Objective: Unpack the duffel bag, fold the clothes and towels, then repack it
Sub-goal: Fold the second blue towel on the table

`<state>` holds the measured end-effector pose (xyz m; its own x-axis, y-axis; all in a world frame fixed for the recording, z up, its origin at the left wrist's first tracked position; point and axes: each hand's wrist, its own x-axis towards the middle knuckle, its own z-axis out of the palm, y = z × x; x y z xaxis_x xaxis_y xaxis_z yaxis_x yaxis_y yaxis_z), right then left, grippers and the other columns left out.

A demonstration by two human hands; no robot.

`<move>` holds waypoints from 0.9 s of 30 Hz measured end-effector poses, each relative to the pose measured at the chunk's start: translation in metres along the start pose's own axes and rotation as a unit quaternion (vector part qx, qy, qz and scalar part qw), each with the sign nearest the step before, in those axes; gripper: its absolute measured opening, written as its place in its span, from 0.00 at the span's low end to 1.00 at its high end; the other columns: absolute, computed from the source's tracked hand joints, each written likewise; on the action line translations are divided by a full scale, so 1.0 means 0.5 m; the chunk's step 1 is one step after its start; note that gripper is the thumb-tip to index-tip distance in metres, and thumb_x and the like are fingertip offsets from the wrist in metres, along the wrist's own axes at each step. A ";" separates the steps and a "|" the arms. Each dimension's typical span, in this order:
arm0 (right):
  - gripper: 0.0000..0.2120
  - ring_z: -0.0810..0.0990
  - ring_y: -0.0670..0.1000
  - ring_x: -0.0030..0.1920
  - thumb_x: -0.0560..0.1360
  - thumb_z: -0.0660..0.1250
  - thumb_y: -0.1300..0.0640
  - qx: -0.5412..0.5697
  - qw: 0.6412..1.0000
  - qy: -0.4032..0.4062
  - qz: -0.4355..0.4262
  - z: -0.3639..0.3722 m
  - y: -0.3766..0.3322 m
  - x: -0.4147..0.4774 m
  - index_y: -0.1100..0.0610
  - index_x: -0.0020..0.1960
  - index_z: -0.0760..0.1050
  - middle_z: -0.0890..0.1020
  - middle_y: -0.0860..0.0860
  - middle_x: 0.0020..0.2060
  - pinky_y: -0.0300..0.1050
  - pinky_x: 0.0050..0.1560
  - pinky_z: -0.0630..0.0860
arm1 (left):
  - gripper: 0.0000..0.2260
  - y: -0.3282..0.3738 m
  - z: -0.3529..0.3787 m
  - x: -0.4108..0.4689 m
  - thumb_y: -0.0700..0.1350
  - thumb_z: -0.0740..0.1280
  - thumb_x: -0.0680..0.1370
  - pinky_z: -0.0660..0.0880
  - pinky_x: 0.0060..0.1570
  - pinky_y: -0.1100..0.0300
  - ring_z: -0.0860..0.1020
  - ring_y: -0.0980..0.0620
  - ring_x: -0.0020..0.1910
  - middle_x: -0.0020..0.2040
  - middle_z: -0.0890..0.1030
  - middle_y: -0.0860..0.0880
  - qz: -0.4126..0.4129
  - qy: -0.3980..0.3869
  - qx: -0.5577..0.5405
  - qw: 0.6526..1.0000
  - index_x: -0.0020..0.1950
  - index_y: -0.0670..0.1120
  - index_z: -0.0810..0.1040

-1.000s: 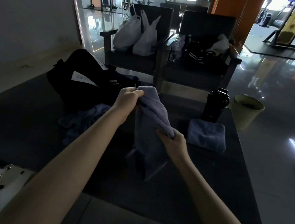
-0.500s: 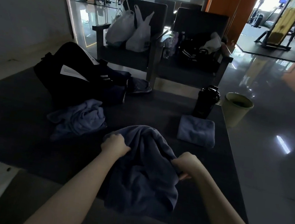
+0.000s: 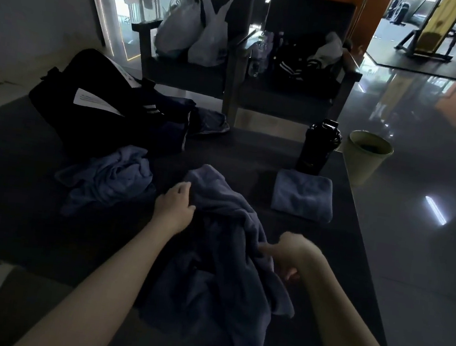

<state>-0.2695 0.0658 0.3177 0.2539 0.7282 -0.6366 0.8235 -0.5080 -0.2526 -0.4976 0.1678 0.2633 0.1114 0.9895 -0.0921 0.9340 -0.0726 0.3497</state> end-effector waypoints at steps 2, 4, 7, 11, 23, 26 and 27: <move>0.23 0.79 0.53 0.43 0.77 0.57 0.38 -0.016 0.987 0.155 -0.035 0.000 -0.024 0.022 0.59 0.50 0.74 0.80 0.53 0.44 0.45 0.42 0.74 | 0.24 0.000 0.009 -0.016 0.53 0.61 0.79 0.68 0.61 0.49 0.67 0.43 0.66 0.69 0.66 0.42 -0.065 0.060 0.029 0.996 0.70 0.41 0.63; 0.19 0.78 0.56 0.50 0.78 0.57 0.44 0.027 0.972 0.210 -0.105 0.008 -0.048 0.061 0.58 0.58 0.72 0.78 0.55 0.53 0.46 0.43 0.72 | 0.24 0.001 0.022 -0.027 0.57 0.59 0.79 0.68 0.59 0.49 0.68 0.43 0.65 0.66 0.69 0.43 -0.109 0.063 0.047 0.991 0.67 0.41 0.68; 0.18 0.76 0.58 0.54 0.78 0.59 0.49 0.105 0.966 0.174 -0.161 0.030 -0.071 0.124 0.59 0.63 0.68 0.76 0.57 0.58 0.46 0.45 0.70 | 0.23 0.008 0.040 -0.025 0.59 0.56 0.80 0.65 0.61 0.49 0.67 0.44 0.66 0.66 0.70 0.44 -0.109 0.023 0.039 0.993 0.65 0.43 0.72; 0.10 0.77 0.55 0.44 0.74 0.65 0.54 0.179 0.966 0.108 -0.151 0.050 -0.084 0.155 0.60 0.51 0.71 0.78 0.56 0.46 0.46 0.39 0.72 | 0.25 0.031 0.053 -0.006 0.62 0.55 0.79 0.62 0.65 0.48 0.62 0.43 0.68 0.70 0.64 0.44 -0.087 -0.014 -0.009 0.996 0.67 0.46 0.71; 0.21 0.76 0.49 0.48 0.70 0.70 0.41 0.096 0.916 0.247 -0.300 0.078 -0.097 0.139 0.52 0.56 0.74 0.76 0.48 0.49 0.46 0.43 0.74 | 0.20 0.045 0.076 0.017 0.45 0.57 0.81 0.63 0.61 0.51 0.64 0.43 0.65 0.69 0.66 0.47 -0.024 -0.020 -0.067 0.997 0.73 0.54 0.67; 0.18 0.75 0.55 0.53 0.73 0.66 0.45 -0.078 0.905 0.281 -0.309 0.104 -0.116 0.155 0.56 0.55 0.75 0.76 0.53 0.53 0.46 0.45 0.69 | 0.23 0.039 0.073 0.017 0.43 0.62 0.78 0.65 0.61 0.50 0.65 0.43 0.67 0.71 0.66 0.47 -0.011 -0.026 -0.058 0.998 0.73 0.51 0.65; 0.16 0.76 0.57 0.52 0.74 0.65 0.47 -0.105 0.896 0.305 -0.304 0.109 -0.120 0.161 0.58 0.53 0.76 0.78 0.54 0.52 0.46 0.43 0.67 | 0.23 0.038 0.070 0.018 0.42 0.62 0.77 0.67 0.61 0.50 0.65 0.43 0.67 0.71 0.66 0.47 -0.011 -0.025 -0.061 0.998 0.73 0.50 0.65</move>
<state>-0.3260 0.1298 0.2419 -0.0961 0.9898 0.1056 0.9648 0.1187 -0.2348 -0.4670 0.1711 0.2365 0.1118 0.9828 -0.1469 0.8883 -0.0326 0.4581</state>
